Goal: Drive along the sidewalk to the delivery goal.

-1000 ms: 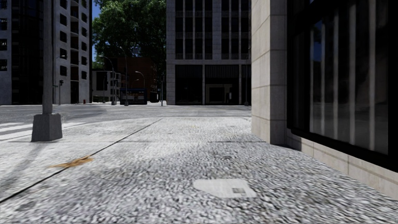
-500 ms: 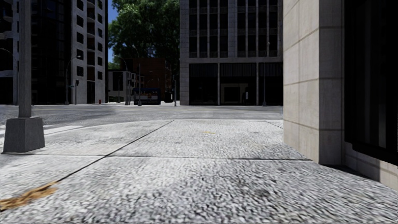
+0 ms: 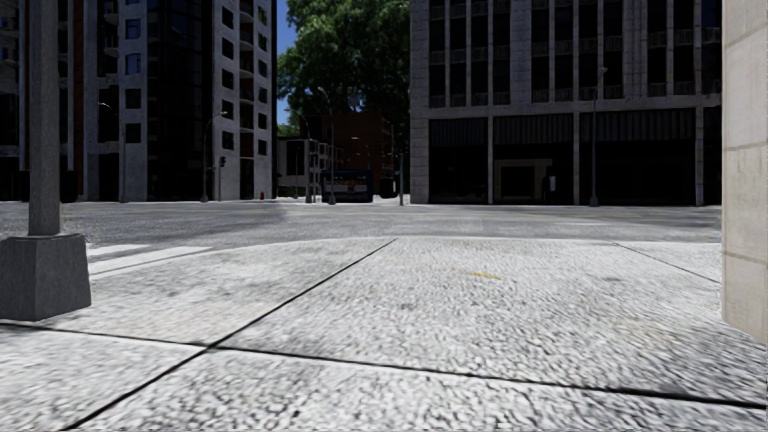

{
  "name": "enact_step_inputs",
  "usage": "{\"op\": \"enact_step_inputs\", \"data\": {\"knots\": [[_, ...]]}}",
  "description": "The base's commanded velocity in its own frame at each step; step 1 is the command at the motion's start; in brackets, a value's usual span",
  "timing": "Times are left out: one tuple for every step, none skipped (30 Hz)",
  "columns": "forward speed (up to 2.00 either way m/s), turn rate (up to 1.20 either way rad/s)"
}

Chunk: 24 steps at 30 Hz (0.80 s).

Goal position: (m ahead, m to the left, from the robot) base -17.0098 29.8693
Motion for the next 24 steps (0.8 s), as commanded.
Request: {"op": "enact_step_inputs", "data": {"knots": [[2.00, 0.48], [2.00, 0.48], [2.00, 0.48], [2.00, 0.51], [2.00, 0.54], [2.00, 0.56], [2.00, 0.56], [2.00, 0.56], [2.00, 0.56], [2.00, 0.56], [2.00, 0.56], [2.00, 0.56], [2.00, 0.56], [2.00, 0.56], [2.00, 0.56], [2.00, 0.56], [2.00, 0.56], [2.00, 0.56], [2.00, 0.56], [2.00, 0.56], [2.00, 0.56], [2.00, 0.56], [2.00, 0.56], [2.00, 0.56]]}}
